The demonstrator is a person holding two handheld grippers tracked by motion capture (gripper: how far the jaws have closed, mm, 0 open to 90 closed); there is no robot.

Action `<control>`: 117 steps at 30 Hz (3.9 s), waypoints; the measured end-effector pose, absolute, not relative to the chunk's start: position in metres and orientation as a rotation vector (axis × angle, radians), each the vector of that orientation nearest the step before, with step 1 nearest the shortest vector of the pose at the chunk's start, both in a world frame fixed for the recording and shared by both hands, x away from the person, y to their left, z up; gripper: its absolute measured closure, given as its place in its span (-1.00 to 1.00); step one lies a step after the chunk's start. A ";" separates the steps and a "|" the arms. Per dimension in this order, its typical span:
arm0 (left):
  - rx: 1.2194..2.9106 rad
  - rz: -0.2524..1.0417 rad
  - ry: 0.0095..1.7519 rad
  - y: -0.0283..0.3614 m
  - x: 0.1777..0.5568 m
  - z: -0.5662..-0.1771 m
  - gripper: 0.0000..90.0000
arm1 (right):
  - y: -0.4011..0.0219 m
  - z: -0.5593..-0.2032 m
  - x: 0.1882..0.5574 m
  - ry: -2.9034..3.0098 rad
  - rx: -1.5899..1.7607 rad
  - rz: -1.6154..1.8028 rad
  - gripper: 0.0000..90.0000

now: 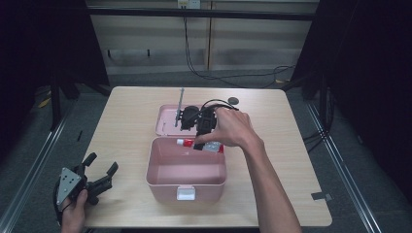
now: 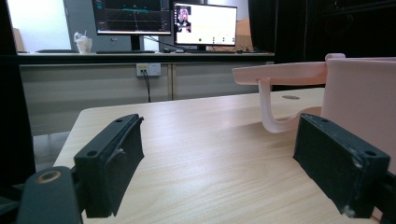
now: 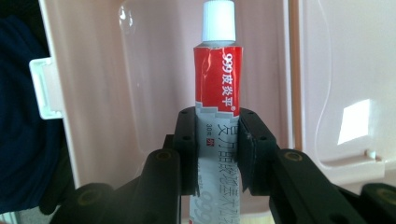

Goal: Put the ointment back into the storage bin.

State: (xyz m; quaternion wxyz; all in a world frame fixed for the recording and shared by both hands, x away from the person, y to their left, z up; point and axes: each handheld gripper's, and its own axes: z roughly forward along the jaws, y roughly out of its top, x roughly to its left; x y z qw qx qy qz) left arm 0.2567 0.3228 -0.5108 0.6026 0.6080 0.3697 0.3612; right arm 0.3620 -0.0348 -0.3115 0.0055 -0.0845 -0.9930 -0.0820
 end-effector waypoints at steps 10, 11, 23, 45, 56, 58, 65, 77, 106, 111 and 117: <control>1.410 0.834 0.856 0.323 0.257 -0.511 -0.66 | -0.024 -0.330 0.368 -3.104 -0.232 -0.229 0.58; 1.411 0.834 0.855 0.323 0.257 -0.511 -0.66 | -0.022 -0.333 0.369 -3.106 -0.227 -0.222 0.58; 1.407 0.835 0.853 0.323 0.257 -0.511 -0.66 | -0.010 -0.352 0.372 -3.098 -0.193 -0.211 0.58; 1.403 0.831 0.852 0.323 0.257 -0.511 -0.66 | 0.004 -0.393 0.369 -3.101 -0.132 -0.169 0.58; 1.403 0.831 0.852 0.323 0.257 -0.511 -0.66 | 0.012 -0.414 0.366 -3.111 -0.099 -0.116 0.58; 1.403 0.831 0.852 0.323 0.257 -0.511 -0.66 | 0.013 -0.417 0.366 -3.107 -0.092 -0.123 0.58; 1.406 0.826 0.852 0.323 0.256 -0.511 -0.66 | 0.017 -0.422 0.367 -3.107 -0.096 -0.103 0.58; 1.407 0.826 0.851 0.323 0.256 -0.511 -0.66 | 0.017 -0.429 0.367 -3.125 -0.092 -0.089 0.58; 1.410 0.832 0.850 0.323 0.257 -0.511 -0.66 | 0.017 -0.444 0.365 -3.161 -0.161 -0.116 0.58; 1.409 0.834 0.851 0.323 0.257 -0.511 -0.66 | 0.018 -0.447 0.365 -3.176 -0.155 -0.106 0.57; 1.410 0.833 0.851 0.323 0.257 -0.511 -0.65 | 0.019 -0.451 0.365 -3.174 -0.164 -0.118 0.56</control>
